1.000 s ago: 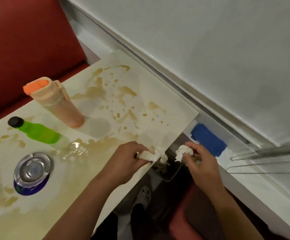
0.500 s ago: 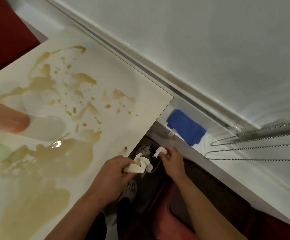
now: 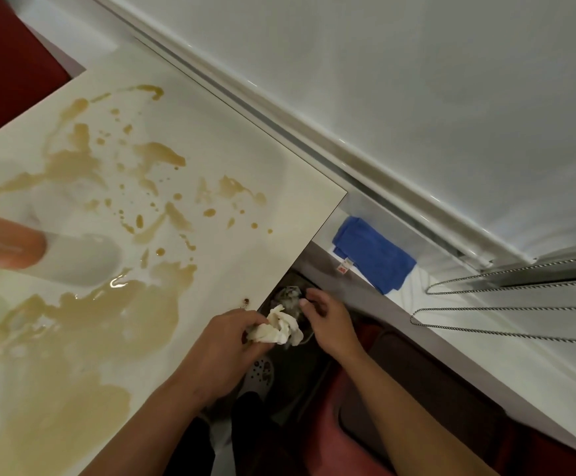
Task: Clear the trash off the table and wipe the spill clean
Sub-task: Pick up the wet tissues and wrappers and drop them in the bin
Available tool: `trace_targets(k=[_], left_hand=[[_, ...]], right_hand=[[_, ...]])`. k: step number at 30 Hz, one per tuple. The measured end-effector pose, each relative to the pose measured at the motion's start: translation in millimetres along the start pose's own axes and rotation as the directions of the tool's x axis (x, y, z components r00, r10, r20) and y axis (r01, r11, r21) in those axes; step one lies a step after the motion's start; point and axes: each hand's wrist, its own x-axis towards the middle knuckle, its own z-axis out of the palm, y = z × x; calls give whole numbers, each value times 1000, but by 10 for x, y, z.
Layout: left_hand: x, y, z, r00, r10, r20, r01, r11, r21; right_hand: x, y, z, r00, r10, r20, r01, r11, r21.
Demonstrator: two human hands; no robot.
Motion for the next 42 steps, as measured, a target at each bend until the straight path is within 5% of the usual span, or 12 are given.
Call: trace_targets(k=[6,23,26,31,42], left_hand=[[66,40,32,999,-9,41,11,998,-63],[210,234,46,999,15,51,-5,982,-190],[296,186,4,999,51,-11,-50,996,74],[450,69,32,999,17,40,-35,856,516],[504,-316,278,995,97,-29,-57,770,635]], right_hand=[[-765,-551,-46,951,-106,290,20,958,285],[-747,-755,-178,963,-243,-114,255,960,115],[-483,-571,-225,962,-231,-146,231,973,-16],[65,-72,-123,947,-277,-164,225,934,-279],[687,499,170,985,-171,34,162,819,-551]])
